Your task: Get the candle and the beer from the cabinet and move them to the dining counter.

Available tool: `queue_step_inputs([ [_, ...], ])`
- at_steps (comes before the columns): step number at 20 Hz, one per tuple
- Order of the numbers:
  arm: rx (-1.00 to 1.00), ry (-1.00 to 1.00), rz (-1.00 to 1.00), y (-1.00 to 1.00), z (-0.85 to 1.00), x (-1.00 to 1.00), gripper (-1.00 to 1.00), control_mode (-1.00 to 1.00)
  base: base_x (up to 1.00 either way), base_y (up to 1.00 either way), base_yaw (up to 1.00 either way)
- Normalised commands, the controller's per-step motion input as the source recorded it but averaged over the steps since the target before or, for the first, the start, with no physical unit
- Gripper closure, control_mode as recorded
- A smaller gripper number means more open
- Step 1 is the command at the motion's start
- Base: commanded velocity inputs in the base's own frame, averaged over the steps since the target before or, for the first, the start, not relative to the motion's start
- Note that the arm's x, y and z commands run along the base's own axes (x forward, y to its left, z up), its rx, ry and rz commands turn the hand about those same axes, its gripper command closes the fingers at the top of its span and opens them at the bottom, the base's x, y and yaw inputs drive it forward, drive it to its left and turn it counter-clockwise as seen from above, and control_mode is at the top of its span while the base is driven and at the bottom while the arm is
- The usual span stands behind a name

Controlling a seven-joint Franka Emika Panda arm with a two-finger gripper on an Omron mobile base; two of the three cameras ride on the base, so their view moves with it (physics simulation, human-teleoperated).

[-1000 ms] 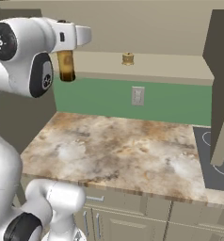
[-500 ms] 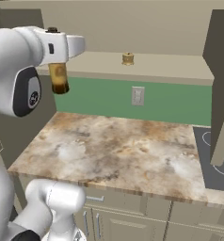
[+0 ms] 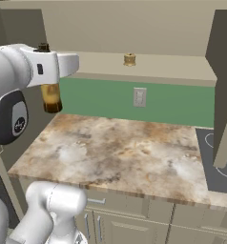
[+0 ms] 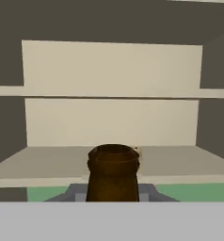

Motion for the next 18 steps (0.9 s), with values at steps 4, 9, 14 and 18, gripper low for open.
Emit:
queue_step_inputs([
  [4, -0.02, 0.0, 0.0, 0.0, -0.44, -0.36, 1.0, -1.0, 0.0, 0.0, 0.0],
  [9, -0.02, 0.0, 0.0, 0.07, -0.28, -0.24, 1.0, -1.0, 0.0, 0.0, 0.0],
  [14, 0.0, 0.02, 0.0, 0.11, -0.02, 0.0, 1.0, -1.0, 0.0, 0.0, 0.0],
  [18, 0.0, 0.04, 0.0, 0.01, 0.0, 0.0, 1.0, -1.0, 0.0, 0.0, 0.0],
])
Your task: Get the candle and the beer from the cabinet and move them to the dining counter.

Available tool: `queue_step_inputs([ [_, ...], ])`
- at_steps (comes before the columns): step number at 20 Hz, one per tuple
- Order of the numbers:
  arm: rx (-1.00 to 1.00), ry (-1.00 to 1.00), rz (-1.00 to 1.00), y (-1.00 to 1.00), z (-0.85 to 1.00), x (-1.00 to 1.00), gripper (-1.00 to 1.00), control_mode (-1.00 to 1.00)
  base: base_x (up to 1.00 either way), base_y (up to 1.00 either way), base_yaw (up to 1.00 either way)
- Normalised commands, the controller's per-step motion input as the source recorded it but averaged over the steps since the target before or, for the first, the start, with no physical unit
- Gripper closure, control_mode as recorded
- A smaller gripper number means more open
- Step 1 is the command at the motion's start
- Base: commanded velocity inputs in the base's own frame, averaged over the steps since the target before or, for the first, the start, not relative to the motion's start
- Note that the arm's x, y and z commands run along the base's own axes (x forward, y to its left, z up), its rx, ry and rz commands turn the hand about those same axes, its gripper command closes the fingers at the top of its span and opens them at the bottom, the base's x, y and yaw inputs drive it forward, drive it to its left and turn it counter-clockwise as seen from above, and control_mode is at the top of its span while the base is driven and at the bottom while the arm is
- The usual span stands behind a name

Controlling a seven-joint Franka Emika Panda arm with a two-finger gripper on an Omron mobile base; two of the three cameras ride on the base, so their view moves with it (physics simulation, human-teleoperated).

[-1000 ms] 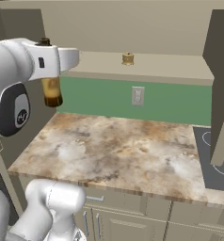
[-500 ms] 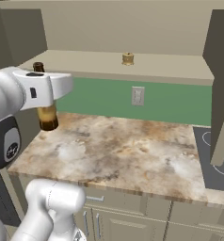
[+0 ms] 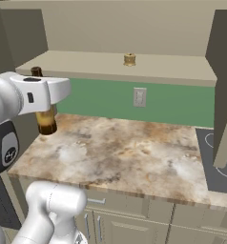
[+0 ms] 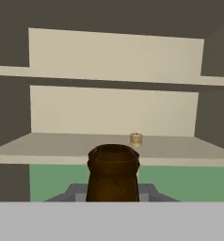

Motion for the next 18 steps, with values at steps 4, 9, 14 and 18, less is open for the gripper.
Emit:
queue_step_inputs([
  [4, 0.0, 0.03, 0.0, 0.0, 0.0, 0.0, 1.0, -1.0, 0.0, 0.0, 0.0],
  [9, 0.0, 0.0, 0.0, 0.0, 0.0, 0.0, 1.0, -1.0, 0.0, 0.0, 0.0],
  [14, 0.0, 0.0, 0.0, 0.0, 0.0, 0.0, 1.0, 1.0, 0.0, 0.0, 0.0],
  [18, 0.0, 0.0, 0.0, 0.0, 0.0, 0.0, 1.0, 1.0, -0.21, 0.0, 0.0],
])
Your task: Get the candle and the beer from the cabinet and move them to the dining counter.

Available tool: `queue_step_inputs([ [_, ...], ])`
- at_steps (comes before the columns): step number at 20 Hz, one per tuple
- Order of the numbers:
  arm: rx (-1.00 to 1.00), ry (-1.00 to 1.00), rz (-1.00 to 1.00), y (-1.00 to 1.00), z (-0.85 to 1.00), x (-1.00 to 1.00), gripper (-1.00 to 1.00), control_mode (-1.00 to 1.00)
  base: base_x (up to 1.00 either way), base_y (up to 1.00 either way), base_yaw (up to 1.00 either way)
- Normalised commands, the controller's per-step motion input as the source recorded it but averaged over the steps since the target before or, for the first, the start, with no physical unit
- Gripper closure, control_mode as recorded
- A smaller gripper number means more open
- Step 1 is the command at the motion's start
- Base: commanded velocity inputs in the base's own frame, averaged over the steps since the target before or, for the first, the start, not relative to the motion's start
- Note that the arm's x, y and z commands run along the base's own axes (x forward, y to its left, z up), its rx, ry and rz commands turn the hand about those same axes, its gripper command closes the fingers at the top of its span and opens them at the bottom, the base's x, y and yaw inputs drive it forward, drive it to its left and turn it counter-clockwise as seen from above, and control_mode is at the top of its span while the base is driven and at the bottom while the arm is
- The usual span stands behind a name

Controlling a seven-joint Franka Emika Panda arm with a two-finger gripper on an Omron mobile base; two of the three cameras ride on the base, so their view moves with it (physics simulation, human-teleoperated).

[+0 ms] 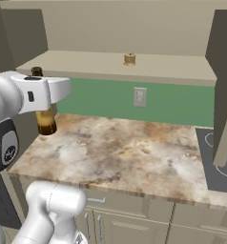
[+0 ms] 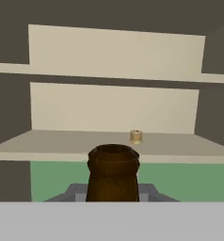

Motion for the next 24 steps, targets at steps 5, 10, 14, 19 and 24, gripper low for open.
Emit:
queue_step_inputs([
  [5, 0.0, 0.0, 0.0, 0.0, 0.0, 0.0, 1.0, 1.0, -0.86, -0.04, 0.0],
  [10, 0.0, 0.0, 0.0, 0.0, 0.0, 0.0, 1.0, 1.0, -1.0, -0.14, 0.04],
  [14, 0.0, 0.0, 0.0, 0.0, 0.0, 0.0, 1.0, 1.0, -0.91, -0.1, 0.07],
  [19, 0.0, 0.0, 0.0, 0.0, 0.0, 0.0, 1.0, 1.0, -0.59, -0.02, 0.27],
  [24, 0.0, 0.0, 0.0, 0.0, 0.0, 0.0, 1.0, 1.0, -0.16, 0.0, 0.8],
])
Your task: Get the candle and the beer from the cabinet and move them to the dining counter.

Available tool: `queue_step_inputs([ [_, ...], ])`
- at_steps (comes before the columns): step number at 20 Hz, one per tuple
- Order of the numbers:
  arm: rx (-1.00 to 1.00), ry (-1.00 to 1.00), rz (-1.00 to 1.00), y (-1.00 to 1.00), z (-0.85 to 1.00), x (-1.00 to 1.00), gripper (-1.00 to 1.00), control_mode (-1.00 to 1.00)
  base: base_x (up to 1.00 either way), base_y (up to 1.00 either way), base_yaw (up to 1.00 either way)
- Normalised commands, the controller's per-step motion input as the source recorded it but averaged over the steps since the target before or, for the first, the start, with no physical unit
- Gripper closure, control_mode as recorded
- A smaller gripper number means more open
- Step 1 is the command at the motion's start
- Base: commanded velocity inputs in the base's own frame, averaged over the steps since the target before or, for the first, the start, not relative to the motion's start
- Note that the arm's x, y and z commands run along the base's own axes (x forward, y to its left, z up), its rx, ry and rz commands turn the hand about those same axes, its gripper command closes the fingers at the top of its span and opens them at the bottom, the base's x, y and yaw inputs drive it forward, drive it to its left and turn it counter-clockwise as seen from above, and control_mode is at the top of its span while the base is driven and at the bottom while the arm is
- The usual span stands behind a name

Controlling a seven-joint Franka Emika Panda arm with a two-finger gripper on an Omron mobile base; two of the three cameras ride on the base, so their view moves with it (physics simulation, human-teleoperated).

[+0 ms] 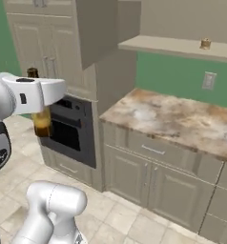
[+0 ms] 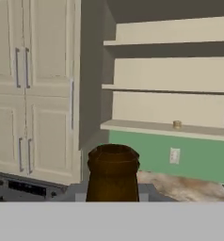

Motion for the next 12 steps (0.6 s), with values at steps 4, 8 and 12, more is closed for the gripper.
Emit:
queue_step_inputs([
  [4, 0.0, 0.0, 0.0, 0.0, 0.0, 0.0, 1.0, 1.0, -0.06, 0.0, 1.0],
  [8, 0.0, 0.0, 0.0, 0.0, 0.0, 0.0, 1.0, 1.0, -0.03, 0.0, 1.0],
  [12, 0.0, 0.0, 0.0, 0.0, 0.0, 0.0, 1.0, 1.0, -0.01, 0.0, 1.0],
])
